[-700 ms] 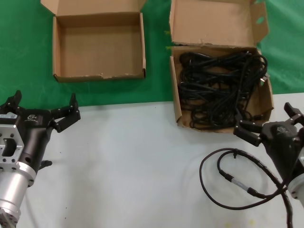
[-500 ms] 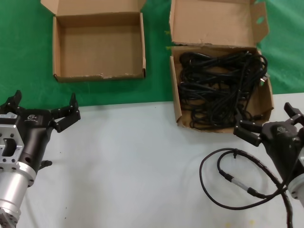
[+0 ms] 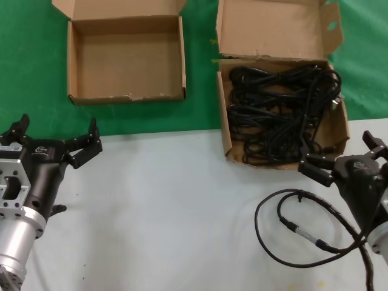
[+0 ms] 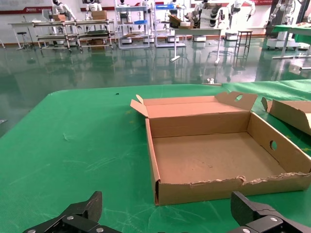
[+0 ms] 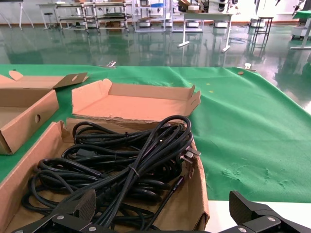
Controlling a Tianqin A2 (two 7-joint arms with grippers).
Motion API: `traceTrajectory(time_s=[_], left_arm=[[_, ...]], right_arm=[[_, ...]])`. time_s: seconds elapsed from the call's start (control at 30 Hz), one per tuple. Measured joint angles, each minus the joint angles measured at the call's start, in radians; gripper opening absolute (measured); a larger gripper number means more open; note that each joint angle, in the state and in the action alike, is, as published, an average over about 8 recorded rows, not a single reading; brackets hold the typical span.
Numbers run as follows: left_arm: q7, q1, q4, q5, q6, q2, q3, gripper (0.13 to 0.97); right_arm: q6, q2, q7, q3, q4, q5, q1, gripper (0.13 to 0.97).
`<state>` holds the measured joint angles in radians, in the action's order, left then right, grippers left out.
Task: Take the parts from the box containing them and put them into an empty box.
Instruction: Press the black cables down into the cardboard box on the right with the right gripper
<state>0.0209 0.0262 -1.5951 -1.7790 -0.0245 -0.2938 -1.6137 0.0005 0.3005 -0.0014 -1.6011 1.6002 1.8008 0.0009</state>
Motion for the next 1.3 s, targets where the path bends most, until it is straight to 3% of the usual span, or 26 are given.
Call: traceTrajectory(time_s=[0.37,0.63,0.7,0.97,1.3], left_arm=[[0.0,0.0,0.0,0.0,0.0,0.0,0.0,0.871],[0.0,0.0,0.0,0.0,0.0,0.0,0.0,0.745],[0.0,0.0,0.0,0.0,0.0,0.0,0.0,0.727],[0.0,0.0,0.0,0.0,0.0,0.0,0.0,0.52],[0.0,0.0,0.0,0.0,0.0,0.0,0.0,0.331]], right_arm=[[0.038,0.052,0.0,-0.033,0.021,0.025,-0.009,0.966],[0.11,0.256,-0.074,-0.174,0.075,0.118,0.0,0.966],[0.132,0.336,-0.12,-0.235,0.088,0.152,0.018,0.966],[0.184,0.628,-0.383,-0.492,0.111,0.251,0.165,0.966],[0.169,0.81,-0.757,-0.831,0.12,0.337,0.498,0.966]])
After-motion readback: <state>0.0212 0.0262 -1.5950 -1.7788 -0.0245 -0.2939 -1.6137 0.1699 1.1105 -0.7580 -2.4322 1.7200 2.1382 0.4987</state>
